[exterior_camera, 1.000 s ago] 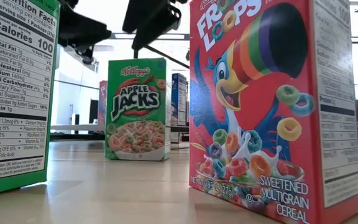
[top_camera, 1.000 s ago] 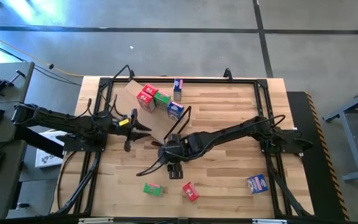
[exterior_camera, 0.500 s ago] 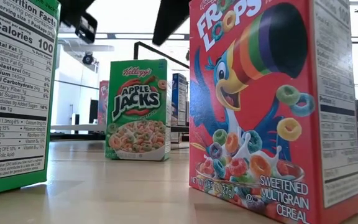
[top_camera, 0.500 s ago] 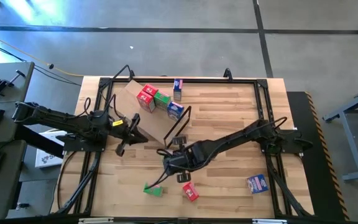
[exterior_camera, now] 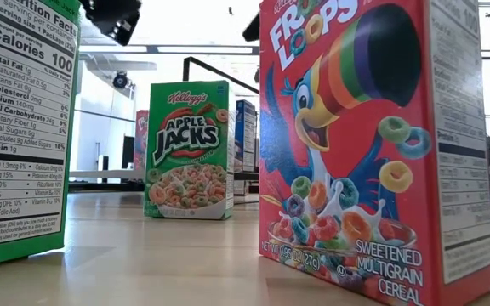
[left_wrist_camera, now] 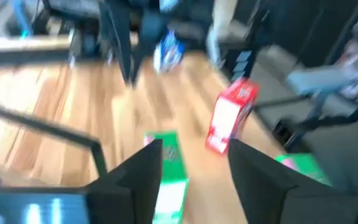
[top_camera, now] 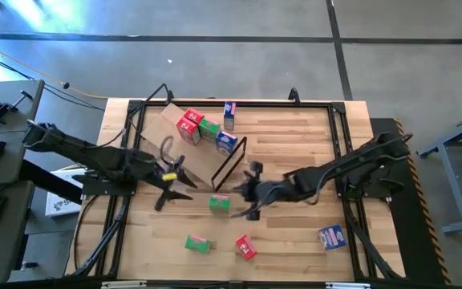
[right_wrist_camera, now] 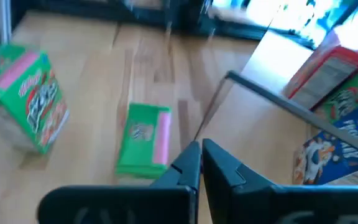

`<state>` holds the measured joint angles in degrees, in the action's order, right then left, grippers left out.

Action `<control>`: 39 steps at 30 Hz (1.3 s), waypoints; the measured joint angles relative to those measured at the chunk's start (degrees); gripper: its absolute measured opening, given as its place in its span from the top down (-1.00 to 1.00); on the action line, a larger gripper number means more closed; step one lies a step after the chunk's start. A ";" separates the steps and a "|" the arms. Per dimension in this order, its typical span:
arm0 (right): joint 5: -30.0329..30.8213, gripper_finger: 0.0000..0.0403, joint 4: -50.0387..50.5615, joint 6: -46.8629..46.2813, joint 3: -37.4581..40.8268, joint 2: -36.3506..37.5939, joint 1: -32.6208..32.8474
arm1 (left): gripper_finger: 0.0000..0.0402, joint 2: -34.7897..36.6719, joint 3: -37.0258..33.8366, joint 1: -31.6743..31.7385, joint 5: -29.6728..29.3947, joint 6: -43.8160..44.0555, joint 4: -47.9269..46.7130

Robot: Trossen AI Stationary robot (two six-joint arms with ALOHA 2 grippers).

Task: Stack cereal on shelf
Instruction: Put the top green cereal on the shelf

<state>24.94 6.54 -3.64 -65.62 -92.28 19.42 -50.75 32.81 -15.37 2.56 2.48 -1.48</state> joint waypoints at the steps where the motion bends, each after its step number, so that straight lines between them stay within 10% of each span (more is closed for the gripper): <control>1: -0.15 0.99 -3.89 0.83 3.44 1.78 -0.32 | 0.07 -1.76 1.36 -0.88 -1.72 0.46 -1.99; 16: -5.58 1.00 -15.90 8.26 22.86 15.93 -4.33 | -0.38 -27.71 18.38 -8.11 -21.53 6.79 -13.12; 39: -8.90 1.00 -15.09 8.03 23.42 15.83 -4.28 | -0.32 -38.88 28.31 -4.40 -15.27 6.41 -22.27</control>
<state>16.03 -8.56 4.40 -42.19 -76.44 15.14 -89.62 61.12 -19.77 -12.70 8.89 -23.75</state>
